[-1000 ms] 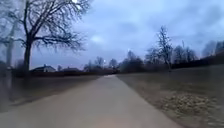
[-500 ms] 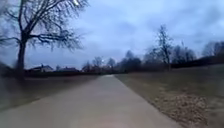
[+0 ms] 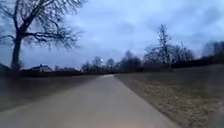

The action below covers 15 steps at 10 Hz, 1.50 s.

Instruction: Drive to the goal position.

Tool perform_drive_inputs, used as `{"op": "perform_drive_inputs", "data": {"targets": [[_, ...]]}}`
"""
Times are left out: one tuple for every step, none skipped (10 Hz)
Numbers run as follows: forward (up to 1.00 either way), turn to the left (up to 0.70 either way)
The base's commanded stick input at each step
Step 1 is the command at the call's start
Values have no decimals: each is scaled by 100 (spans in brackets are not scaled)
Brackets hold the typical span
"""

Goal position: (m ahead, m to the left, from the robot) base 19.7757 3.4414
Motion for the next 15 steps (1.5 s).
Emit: {"op": "perform_drive_inputs", "data": {"targets": [[100,4],[100,4],[100,4],[100,4],[100,4],[100,4],[100,4],[100,4],[100,4],[100,4],[100,4],[100,4],[100,4],[100,4],[100,4]]}}
